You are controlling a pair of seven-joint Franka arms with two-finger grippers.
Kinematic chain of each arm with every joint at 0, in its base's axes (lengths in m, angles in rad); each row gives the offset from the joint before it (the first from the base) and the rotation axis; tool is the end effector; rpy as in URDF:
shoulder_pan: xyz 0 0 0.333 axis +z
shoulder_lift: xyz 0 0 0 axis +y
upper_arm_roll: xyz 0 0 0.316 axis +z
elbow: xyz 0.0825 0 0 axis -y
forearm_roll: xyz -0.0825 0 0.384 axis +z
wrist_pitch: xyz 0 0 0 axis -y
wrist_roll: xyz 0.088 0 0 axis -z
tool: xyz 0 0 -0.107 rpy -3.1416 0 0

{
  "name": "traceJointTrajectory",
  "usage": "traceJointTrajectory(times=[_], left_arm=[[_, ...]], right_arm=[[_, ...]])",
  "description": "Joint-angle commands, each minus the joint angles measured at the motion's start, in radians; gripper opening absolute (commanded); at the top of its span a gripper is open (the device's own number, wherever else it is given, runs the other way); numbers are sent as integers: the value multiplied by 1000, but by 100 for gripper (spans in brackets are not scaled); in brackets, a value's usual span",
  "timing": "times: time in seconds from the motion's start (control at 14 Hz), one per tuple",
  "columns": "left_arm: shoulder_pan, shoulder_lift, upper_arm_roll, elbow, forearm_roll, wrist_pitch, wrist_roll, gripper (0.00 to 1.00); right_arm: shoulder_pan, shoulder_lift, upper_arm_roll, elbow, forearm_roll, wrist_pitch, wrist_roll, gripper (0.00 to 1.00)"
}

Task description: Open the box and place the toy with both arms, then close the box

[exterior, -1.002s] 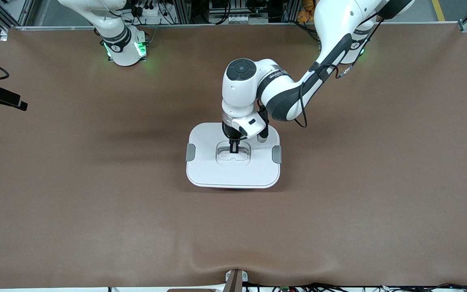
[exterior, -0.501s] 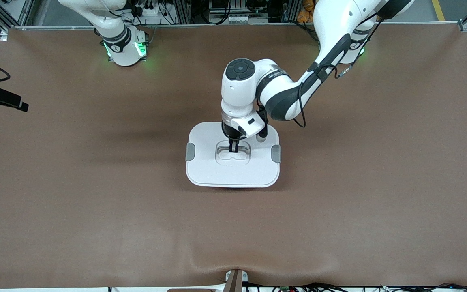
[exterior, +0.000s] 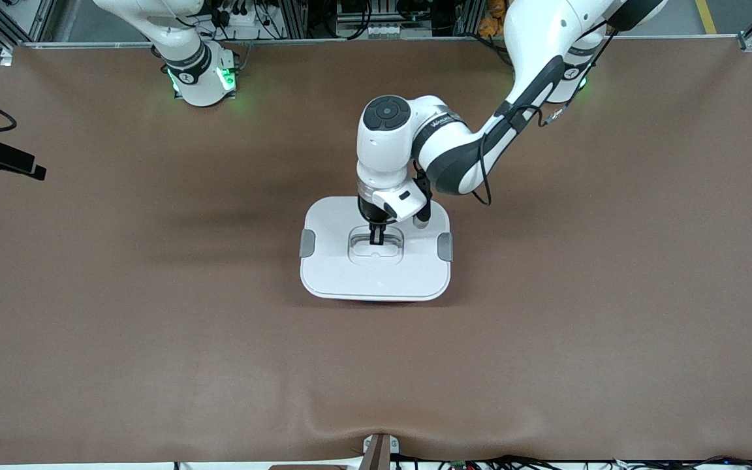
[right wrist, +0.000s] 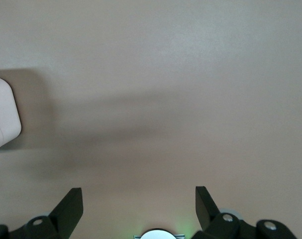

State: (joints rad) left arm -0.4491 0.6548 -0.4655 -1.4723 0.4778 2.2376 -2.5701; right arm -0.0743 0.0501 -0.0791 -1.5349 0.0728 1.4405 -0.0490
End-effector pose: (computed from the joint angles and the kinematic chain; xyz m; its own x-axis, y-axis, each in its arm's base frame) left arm 0.5051 -0.5258 0.3416 0.0754 0.9947 -0.0700 0.9744 -0.0585 0.2172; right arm 0.5500 -0.0752 0.6033 0.9857 -0.0939 -0.1400 -0.1052 -0.9916 -0.0757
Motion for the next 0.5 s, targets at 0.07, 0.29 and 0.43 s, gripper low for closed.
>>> traceJointTrajectory(times=[0.07, 0.29, 0.43], left_arm=[[4, -14, 4, -22, 27, 0, -9, 100], [7, -56, 2, -19, 21, -25, 11, 100], [12, -86, 1, -17, 12, -53, 30, 100]], right_arm=[[-18, 11, 15, 25, -18, -8, -5, 100], [-19, 11, 15, 25, -18, -9, -5, 100], [-19, 11, 15, 25, -18, -9, -5, 100]])
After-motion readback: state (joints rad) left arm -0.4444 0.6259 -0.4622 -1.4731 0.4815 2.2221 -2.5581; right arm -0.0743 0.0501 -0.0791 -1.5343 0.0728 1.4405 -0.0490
